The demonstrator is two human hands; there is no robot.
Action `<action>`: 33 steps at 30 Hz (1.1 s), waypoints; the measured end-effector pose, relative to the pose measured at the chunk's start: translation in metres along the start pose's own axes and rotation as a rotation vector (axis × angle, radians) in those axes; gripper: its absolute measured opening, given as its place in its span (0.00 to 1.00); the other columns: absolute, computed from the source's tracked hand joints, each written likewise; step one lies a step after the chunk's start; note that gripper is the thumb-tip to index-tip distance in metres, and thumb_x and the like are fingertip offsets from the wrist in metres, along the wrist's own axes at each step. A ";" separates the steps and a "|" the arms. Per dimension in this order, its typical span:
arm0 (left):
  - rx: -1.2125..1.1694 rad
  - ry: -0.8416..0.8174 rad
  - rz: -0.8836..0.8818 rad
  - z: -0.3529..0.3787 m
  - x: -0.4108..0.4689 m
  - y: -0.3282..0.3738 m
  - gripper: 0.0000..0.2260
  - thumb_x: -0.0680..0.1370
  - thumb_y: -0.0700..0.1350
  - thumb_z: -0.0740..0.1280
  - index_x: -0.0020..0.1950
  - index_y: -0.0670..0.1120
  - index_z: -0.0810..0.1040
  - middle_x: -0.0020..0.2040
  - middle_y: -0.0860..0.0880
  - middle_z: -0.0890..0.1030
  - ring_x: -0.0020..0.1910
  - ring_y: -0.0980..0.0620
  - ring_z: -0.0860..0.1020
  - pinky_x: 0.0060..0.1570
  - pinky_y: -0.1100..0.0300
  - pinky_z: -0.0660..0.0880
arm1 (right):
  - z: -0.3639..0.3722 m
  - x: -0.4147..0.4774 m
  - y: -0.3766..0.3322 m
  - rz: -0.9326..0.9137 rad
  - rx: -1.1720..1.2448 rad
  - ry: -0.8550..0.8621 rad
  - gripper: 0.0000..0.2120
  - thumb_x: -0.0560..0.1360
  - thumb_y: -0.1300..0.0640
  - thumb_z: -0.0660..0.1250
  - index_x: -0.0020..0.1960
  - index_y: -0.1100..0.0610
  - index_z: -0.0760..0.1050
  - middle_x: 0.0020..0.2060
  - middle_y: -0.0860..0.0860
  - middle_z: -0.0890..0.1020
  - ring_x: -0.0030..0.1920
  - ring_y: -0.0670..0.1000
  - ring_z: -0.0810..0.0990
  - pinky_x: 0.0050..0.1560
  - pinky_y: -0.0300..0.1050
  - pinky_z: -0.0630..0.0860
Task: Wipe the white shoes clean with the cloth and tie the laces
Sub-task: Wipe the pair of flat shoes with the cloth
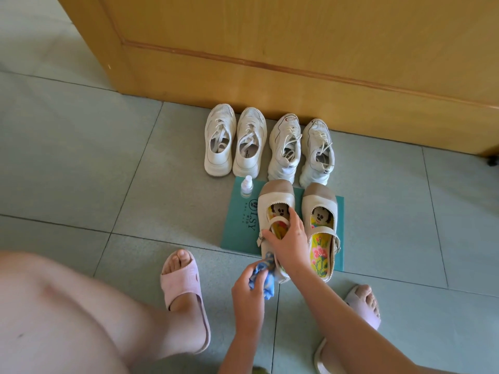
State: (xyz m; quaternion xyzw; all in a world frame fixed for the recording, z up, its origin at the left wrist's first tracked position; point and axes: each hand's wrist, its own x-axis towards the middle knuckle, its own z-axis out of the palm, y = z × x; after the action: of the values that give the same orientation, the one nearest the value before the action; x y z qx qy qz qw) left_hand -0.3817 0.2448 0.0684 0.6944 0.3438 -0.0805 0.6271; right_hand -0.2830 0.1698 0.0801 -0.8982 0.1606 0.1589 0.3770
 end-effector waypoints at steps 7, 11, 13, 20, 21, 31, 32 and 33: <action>-0.051 -0.029 -0.074 -0.009 0.000 -0.012 0.06 0.78 0.39 0.64 0.45 0.47 0.79 0.37 0.49 0.81 0.36 0.54 0.77 0.32 0.70 0.71 | -0.005 -0.001 -0.003 0.014 0.031 -0.056 0.45 0.70 0.47 0.73 0.76 0.52 0.50 0.73 0.49 0.61 0.69 0.52 0.65 0.65 0.45 0.65; -0.027 0.016 -0.079 -0.017 0.008 -0.011 0.06 0.79 0.38 0.63 0.43 0.43 0.76 0.33 0.48 0.78 0.32 0.53 0.74 0.27 0.71 0.68 | -0.006 -0.003 -0.004 0.016 0.043 -0.110 0.47 0.70 0.46 0.72 0.77 0.52 0.46 0.75 0.49 0.55 0.71 0.52 0.62 0.67 0.46 0.64; -0.038 0.084 -0.091 -0.022 0.021 -0.007 0.06 0.80 0.39 0.61 0.44 0.41 0.76 0.36 0.46 0.77 0.34 0.51 0.74 0.27 0.72 0.69 | -0.008 -0.007 -0.006 0.013 0.039 -0.126 0.44 0.73 0.45 0.69 0.77 0.52 0.45 0.76 0.49 0.53 0.73 0.52 0.59 0.69 0.47 0.61; -0.186 0.119 0.004 -0.023 0.070 0.038 0.05 0.80 0.38 0.61 0.49 0.43 0.76 0.41 0.47 0.78 0.39 0.53 0.75 0.32 0.76 0.70 | -0.022 -0.033 -0.005 -0.040 0.016 -0.039 0.28 0.78 0.47 0.62 0.74 0.51 0.58 0.76 0.48 0.54 0.74 0.51 0.57 0.67 0.46 0.63; -0.193 0.088 0.024 -0.021 0.076 0.043 0.05 0.79 0.38 0.61 0.49 0.43 0.77 0.41 0.48 0.79 0.39 0.54 0.76 0.35 0.73 0.72 | -0.024 -0.038 -0.004 -0.052 0.012 -0.019 0.25 0.78 0.48 0.62 0.73 0.51 0.60 0.76 0.48 0.55 0.74 0.51 0.58 0.64 0.44 0.64; 0.164 0.082 0.156 -0.027 0.092 0.032 0.15 0.78 0.38 0.63 0.65 0.41 0.75 0.60 0.46 0.79 0.58 0.50 0.77 0.58 0.58 0.72 | -0.037 -0.077 0.011 -0.004 0.148 0.018 0.08 0.77 0.50 0.64 0.56 0.48 0.72 0.56 0.45 0.73 0.51 0.41 0.76 0.45 0.33 0.72; 0.154 0.145 0.159 -0.029 0.090 0.032 0.15 0.78 0.38 0.63 0.64 0.41 0.75 0.60 0.45 0.79 0.58 0.50 0.77 0.58 0.58 0.71 | -0.038 -0.078 0.012 0.019 0.150 0.007 0.07 0.77 0.49 0.64 0.54 0.48 0.72 0.54 0.45 0.74 0.48 0.39 0.76 0.40 0.32 0.70; 0.130 0.205 0.162 -0.031 0.087 0.034 0.14 0.78 0.38 0.62 0.63 0.41 0.76 0.58 0.45 0.79 0.56 0.51 0.77 0.55 0.60 0.71 | -0.038 -0.079 0.013 0.047 0.147 -0.003 0.07 0.77 0.48 0.64 0.53 0.48 0.72 0.53 0.45 0.75 0.45 0.38 0.76 0.38 0.32 0.70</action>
State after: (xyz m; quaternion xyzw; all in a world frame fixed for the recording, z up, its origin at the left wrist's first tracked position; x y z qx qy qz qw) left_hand -0.3062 0.3068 0.0547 0.7636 0.3429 0.0193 0.5467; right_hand -0.3528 0.1467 0.1294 -0.8638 0.1923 0.1568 0.4385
